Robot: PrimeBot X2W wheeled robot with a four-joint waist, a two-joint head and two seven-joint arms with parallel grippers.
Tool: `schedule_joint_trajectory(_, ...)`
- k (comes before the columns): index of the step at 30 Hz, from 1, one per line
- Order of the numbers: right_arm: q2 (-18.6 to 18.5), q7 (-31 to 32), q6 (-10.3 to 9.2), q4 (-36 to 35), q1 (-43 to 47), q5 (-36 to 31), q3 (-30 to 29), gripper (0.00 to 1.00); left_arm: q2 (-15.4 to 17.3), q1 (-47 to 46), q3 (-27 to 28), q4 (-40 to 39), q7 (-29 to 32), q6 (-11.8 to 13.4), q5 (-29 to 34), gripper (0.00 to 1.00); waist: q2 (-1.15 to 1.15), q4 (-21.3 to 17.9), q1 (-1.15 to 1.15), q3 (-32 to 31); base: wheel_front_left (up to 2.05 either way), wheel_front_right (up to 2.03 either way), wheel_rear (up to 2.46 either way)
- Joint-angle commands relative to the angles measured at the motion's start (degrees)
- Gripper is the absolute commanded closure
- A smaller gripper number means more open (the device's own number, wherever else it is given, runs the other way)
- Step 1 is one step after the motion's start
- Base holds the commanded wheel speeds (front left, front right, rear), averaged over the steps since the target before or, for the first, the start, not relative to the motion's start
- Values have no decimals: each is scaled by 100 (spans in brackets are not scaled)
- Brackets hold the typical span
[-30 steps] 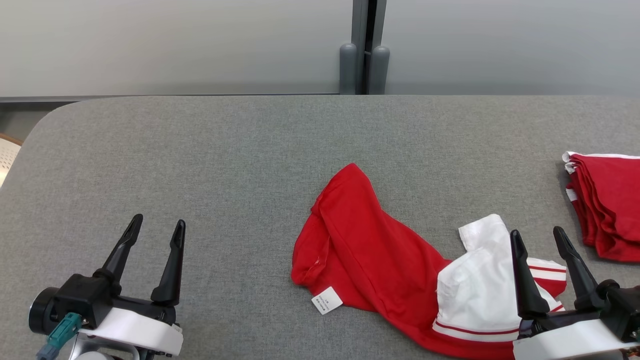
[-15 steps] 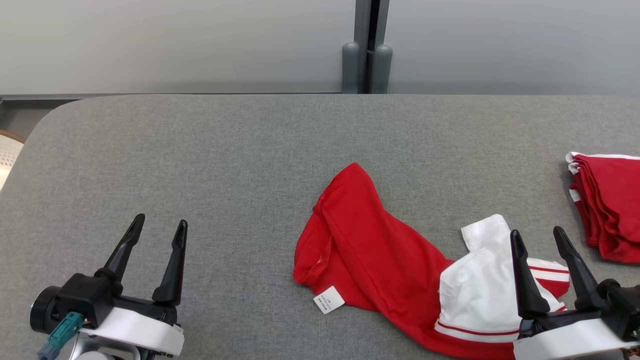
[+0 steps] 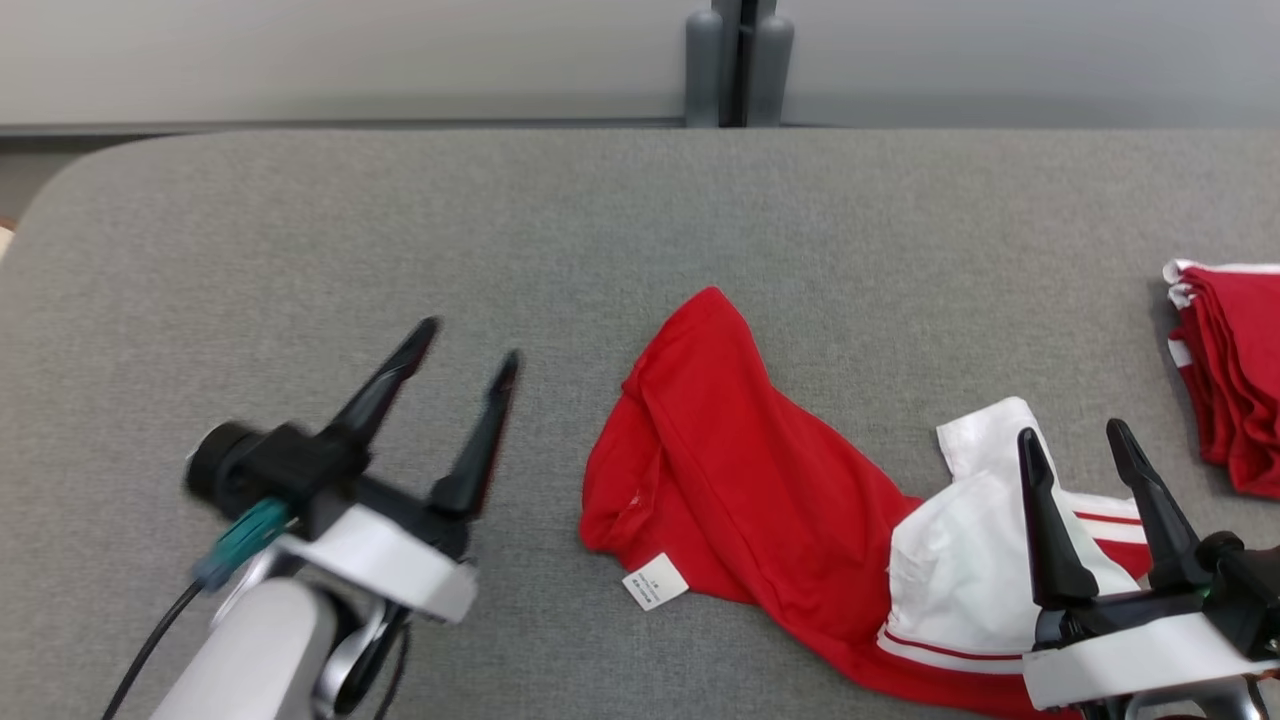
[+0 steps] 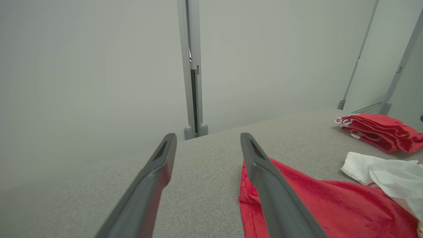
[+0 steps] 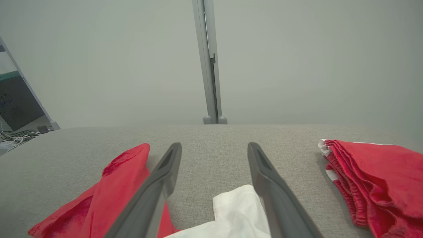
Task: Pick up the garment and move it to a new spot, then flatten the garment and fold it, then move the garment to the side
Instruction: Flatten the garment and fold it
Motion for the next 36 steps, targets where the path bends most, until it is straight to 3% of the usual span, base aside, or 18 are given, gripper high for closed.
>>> schedule_joint_trajectory(1, -9, 8, -2, -21, -74, -45, 11, 0, -90, -250, -108, 57, 50, -80, 7, 0, 0, -112, 0, 227, 0, 0, 0)
schedule_joint_trajectory(6, -11, -62, -2, -108, -288, -90, 167, 0, -439, -1297, -820, 795, 451, -359, -38, 0, 0, -502, 0, 673, 0, 0, 0)
schedule_joint_trajectory(16, -7, -243, -2, -112, -275, 12, 275, 0, -346, -2031, -1333, 2559, 1136, -422, -675, 0, 0, -909, 0, 903, 0, 0, 0)
schedule_joint_trajectory(17, -8, -248, -2, -104, -277, 26, 283, 0, -327, -2093, -1419, 2693, 1207, -424, -718, 15, 0, -922, 0, 911, 0, 0, 0)
schedule_joint_trajectory(19, -8, -282, -2, -98, -303, 43, 296, 0, -304, -2215, -1538, 2862, 1183, -425, -887, 90, 0, -949, 0, 926, 0, 0, 0)
schedule_joint_trajectory(20, -8, -291, -2, -91, -323, 48, 303, 0, -264, -2289, -1568, 2929, 1127, -425, -940, 100, 0, -958, 0, 932, 0, 0, 0)
schedule_joint_trajectory(28, -8, -337, -2, -48, -328, 62, 233, 0, -80, -2651, -1691, 2905, 548, -427, -1312, 100, 0, -932, 0, 905, 0, 0, 0)
schedule_joint_trajectory(36, -8, -309, -2, -26, -269, 103, 93, 0, 327, -2847, -1361, 2376, 51, -369, -1435, 100, 0, -769, 0, 832, 0, 0, 0)
